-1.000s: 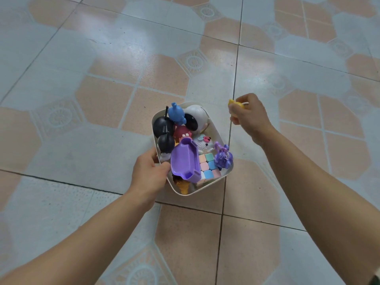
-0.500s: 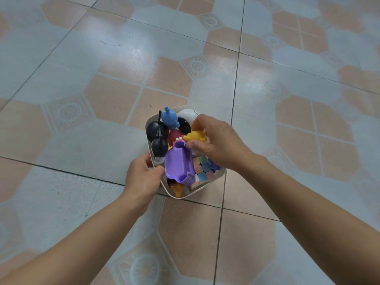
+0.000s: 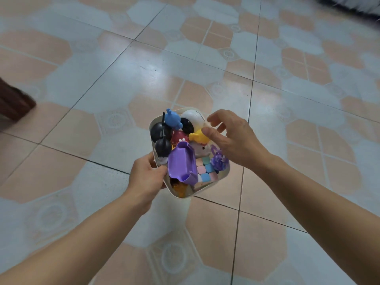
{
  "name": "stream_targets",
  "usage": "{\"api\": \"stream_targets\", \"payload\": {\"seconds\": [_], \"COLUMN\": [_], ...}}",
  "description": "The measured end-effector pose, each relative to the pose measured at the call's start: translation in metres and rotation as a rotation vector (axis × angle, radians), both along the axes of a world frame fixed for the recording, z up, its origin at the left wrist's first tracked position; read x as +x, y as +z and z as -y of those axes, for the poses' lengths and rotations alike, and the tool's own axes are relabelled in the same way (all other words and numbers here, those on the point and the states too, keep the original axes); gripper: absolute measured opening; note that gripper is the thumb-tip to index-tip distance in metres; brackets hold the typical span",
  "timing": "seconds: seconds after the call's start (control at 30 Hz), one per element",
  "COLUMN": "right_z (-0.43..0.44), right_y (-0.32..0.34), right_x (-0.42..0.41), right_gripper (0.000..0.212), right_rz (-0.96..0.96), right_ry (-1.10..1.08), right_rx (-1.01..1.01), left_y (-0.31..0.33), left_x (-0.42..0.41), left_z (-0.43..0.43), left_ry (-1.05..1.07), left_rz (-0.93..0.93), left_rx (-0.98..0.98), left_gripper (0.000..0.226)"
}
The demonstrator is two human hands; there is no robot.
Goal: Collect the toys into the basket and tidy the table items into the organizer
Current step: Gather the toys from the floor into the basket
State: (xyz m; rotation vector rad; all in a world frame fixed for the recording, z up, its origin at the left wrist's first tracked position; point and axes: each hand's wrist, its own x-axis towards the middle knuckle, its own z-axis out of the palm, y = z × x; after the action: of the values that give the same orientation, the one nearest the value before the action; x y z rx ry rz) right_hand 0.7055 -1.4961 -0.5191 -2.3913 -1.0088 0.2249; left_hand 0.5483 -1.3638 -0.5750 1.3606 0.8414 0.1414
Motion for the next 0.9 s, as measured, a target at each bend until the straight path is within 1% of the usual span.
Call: {"api": "stream_targets", "payload": {"seconds": [0.1,0.23,0.3,0.37,0.57,0.67,0.8,0.9], "right_z": [-0.016,-0.048,-0.071,-0.091,-0.159,-0.197,-0.245,-0.282], "right_y": [0.023,0.07,0.098,0.126,0.237,0.304,0.383,0.438], "right_x": [-0.003,-0.018,-0.033,-0.049,-0.094,-0.122,-0.163,-0.201], "right_gripper": [0.032,0.035,0.035,0.032,0.029,0.027,0.023,0.024], "right_rz": [0.017,-0.142,-0.191,-0.213,-0.344,-0.365,-0.415,-0.444], "right_ry": [-0.045,-0.052,-0.002,0.028,0.093,0.146,0.219,0.272], "right_rx": [0.004,-0.053,-0.117,-0.135,-0.11,-0.104,-0.126,-0.128], "left_y": [0.019,0.064,0.095,0.126,0.242,0.31,0.393,0.449], "left_x": [-0.012,-0.034,-0.049,-0.063,-0.119,-0.155,-0.206,-0.25], "left_z": [-0.021,-0.048,-0.063,-0.074,-0.126,-0.152,-0.183,-0.209], "left_ry": [0.014,0.072,0.113,0.138,0.248,0.326,0.413,0.481], "left_rz": [0.018,0.018,0.003,0.006,-0.012,-0.005,0.001,-0.031], "left_rx": [0.007,-0.009,-0.014,-0.009,-0.002,-0.007,0.014,0.041], "left_gripper": [0.017,0.017,0.017,0.016,0.016,0.017,0.026,0.025]}}
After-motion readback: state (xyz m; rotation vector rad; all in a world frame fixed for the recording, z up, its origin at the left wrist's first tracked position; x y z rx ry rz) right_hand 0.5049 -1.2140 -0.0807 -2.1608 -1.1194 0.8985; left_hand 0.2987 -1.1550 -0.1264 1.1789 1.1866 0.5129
